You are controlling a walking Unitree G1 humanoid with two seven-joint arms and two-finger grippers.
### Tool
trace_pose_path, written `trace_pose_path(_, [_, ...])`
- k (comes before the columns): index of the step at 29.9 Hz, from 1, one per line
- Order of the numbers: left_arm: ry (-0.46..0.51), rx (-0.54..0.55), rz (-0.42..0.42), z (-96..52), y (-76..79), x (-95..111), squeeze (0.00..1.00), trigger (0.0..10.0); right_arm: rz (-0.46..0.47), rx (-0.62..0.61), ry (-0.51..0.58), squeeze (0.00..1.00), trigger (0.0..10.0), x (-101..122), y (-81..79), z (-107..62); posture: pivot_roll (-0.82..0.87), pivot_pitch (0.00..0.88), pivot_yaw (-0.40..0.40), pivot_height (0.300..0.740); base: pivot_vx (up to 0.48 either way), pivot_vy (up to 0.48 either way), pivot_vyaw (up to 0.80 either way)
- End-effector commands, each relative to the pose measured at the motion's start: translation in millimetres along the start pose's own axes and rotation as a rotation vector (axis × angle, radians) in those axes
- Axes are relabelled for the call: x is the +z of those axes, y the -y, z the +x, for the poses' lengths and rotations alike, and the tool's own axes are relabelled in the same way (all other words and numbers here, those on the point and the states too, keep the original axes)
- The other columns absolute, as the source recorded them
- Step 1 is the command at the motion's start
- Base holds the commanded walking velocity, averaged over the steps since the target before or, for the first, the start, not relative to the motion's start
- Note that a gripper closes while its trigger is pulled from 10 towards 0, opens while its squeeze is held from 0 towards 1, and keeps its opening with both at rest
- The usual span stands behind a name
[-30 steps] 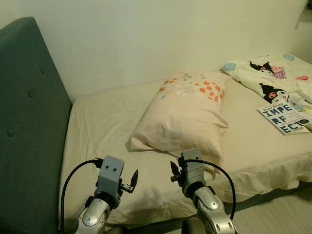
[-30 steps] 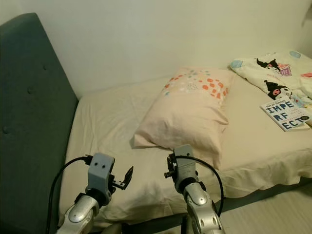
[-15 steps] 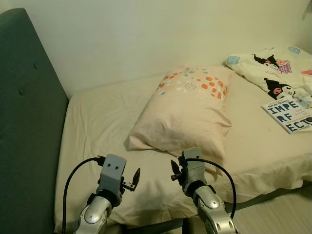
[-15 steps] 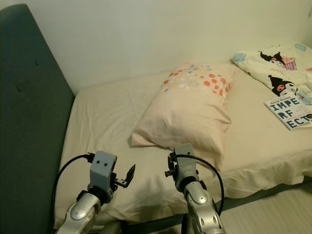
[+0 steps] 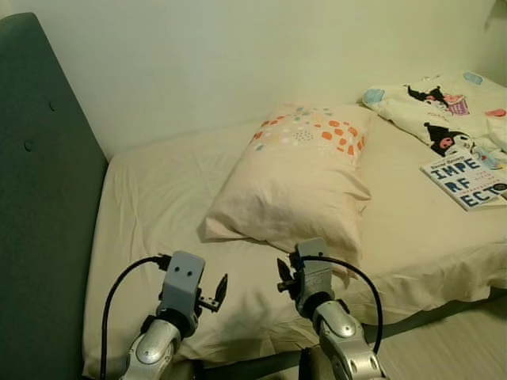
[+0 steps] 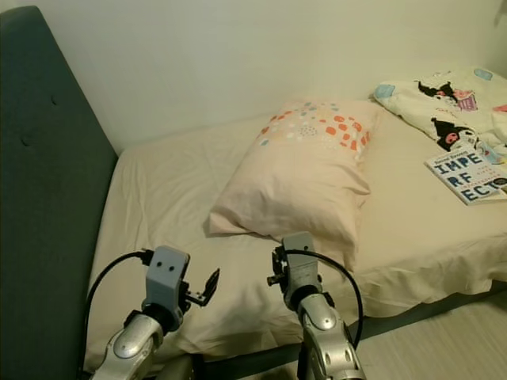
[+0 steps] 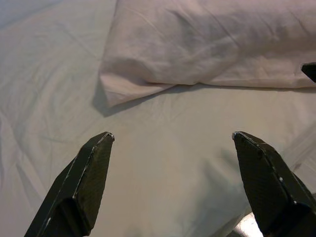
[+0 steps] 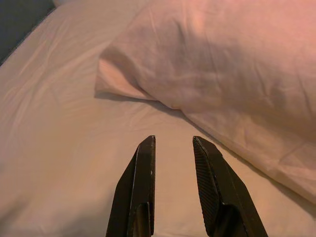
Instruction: Clean up the room
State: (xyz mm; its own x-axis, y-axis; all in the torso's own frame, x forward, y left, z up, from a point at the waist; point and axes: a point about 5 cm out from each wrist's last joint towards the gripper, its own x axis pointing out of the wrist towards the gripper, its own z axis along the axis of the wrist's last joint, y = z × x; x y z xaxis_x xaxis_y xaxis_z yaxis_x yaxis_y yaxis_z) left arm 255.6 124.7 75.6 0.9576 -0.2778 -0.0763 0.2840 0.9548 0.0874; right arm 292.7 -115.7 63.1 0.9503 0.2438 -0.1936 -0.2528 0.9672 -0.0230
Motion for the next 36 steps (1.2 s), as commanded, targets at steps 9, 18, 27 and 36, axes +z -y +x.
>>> trace_pose_path(9, [0.001, -0.033, 0.099, 4.2, -36.1, 12.8, 0.00, 10.0, 0.087, -0.121, -0.075, 1.00, 10.0, 16.6, 35.2, 39.1, 0.00, 0.170, 0.031, 0.601, 0.000, 0.000, 0.00])
trace_pose_path(18, [0.018, -0.023, 0.086, -0.6, -59.2, 25.8, 0.00, 10.0, 0.030, -0.072, -0.050, 1.00, 10.0, 43.4, 40.9, 56.6, 0.02, 0.251, 0.022, 0.601, 0.000, 0.000, 0.00])
trace_pose_path(27, [0.053, -0.129, -0.054, -19.8, -44.1, 37.6, 0.00, 10.0, -0.011, -0.173, -0.041, 1.00, 10.0, 63.2, 53.7, 66.2, 0.04, 0.322, 0.001, 0.601, 0.000, 0.000, 0.00])
trace_pose_path(36, [0.049, -0.140, -0.076, -27.2, -39.4, 37.6, 0.00, 10.0, -0.157, -0.331, 0.098, 1.00, 10.0, 73.8, 60.1, 61.3, 0.04, 0.323, 0.004, 0.601, 0.000, 0.000, 0.00])
